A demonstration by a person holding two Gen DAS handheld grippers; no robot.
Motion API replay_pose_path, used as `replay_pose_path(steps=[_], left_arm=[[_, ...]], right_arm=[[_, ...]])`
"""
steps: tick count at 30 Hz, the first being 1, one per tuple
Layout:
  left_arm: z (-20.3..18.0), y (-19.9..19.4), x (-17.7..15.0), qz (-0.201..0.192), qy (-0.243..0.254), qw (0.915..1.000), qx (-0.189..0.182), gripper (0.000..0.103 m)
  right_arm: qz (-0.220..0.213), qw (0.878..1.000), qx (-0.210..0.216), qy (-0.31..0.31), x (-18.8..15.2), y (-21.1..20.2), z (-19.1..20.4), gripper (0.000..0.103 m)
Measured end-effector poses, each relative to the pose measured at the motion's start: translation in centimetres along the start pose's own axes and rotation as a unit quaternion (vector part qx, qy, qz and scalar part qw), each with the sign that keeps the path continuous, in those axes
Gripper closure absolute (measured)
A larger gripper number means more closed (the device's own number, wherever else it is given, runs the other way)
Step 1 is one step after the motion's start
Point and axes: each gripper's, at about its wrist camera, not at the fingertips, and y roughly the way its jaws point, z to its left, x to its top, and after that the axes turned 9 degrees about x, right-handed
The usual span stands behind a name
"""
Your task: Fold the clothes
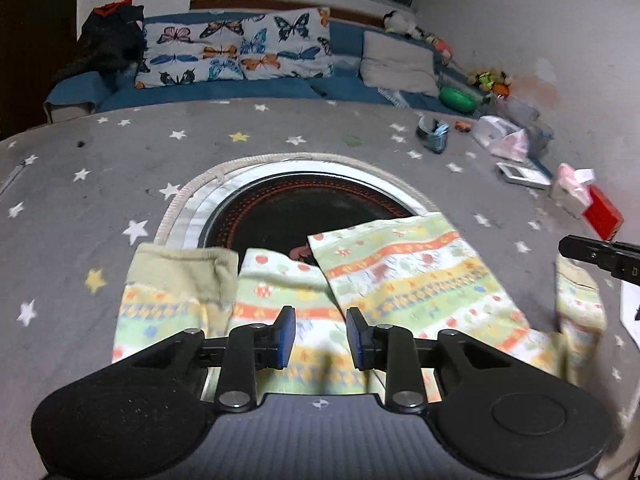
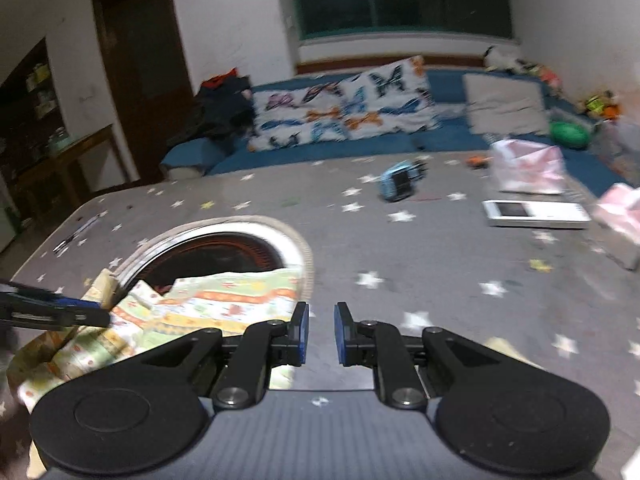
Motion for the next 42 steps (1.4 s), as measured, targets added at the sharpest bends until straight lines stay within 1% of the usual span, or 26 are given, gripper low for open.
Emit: replay_pose_path(steps=[3,5,7,10,15,19,23,26,27,29,30,32,35,39,42], left_arm=[[0.5,2.0,0.5,0.008,-0.001,0.9999,0.012,0.072],[1.0,2.9,0.7,0.007,-0.007,0.9997,0.023,0.071],[1.8,3.1,0.7,-0.001,-0.015,0.9994,0.032,0.071],[2.5,3.3,0.8,-0.005,-0.020,0.9992,0.036,0.071],[3.4,3.6,1.1,-0.008,-0.023,0.9990,0.039,0.067],[2.6,4.4,1.3,0.001,-0.001,0.9993,0.036,0.067],[2.2,4.8,1.7,0.001,0.013,0.9992,0.039,0.069],[2.1,5.1,1.8,0.000,0.021,0.9987,0.046,0.092],[2.3,5.1,1.9,0.000,0.016,0.9988,0.046,0.095],[2.7,5.1,2.2,-0.001,0.007,0.9988,0.048,0.099],[2.9,5.1,2.4,-0.003,0.002,0.9988,0.050,0.102],[3.4,4.9,3.2,-0.017,-0.009,0.9981,0.058,0.102],[4.1,4.6,4.4,-0.037,-0.025,0.9965,0.071,0.103],[5.0,4.3,6.0,-0.062,-0.048,0.9930,0.088,0.103],[5.8,4.6,6.1,-0.067,-0.064,0.9902,0.104,0.103]], right_arm=[[0.018,1.000,0.016,-0.006,0.6,3.1,0.8,0.090],[0.029,0.999,0.022,-0.011,0.9,4.9,1.1,0.087],[0.038,0.999,0.023,-0.019,1.0,6.4,1.2,0.081],[0.049,0.998,0.021,-0.021,1.0,8.0,1.1,0.081],[0.067,0.997,0.017,-0.022,1.0,10.7,0.7,0.080],[0.066,0.998,0.012,-0.016,1.1,11.5,0.3,0.080],[0.067,0.997,0.013,-0.024,1.3,11.9,0.5,0.079],[0.069,0.997,0.015,-0.031,1.4,12.2,0.8,0.080],[0.071,0.997,0.018,-0.034,1.4,12.4,0.9,0.081],[0.073,0.996,0.012,-0.045,1.5,12.6,1.3,0.098],[0.074,0.996,0.009,-0.051,1.5,12.7,1.4,0.098],[0.061,0.996,0.002,-0.063,2.2,12.5,1.7,0.101],[0.041,0.996,-0.009,-0.082,3.2,12.3,2.1,0.101],[0.011,0.996,-0.027,-0.082,5.8,12.6,1.7,0.101],[0.011,0.996,-0.042,-0.078,6.8,13.8,1.2,0.101]])
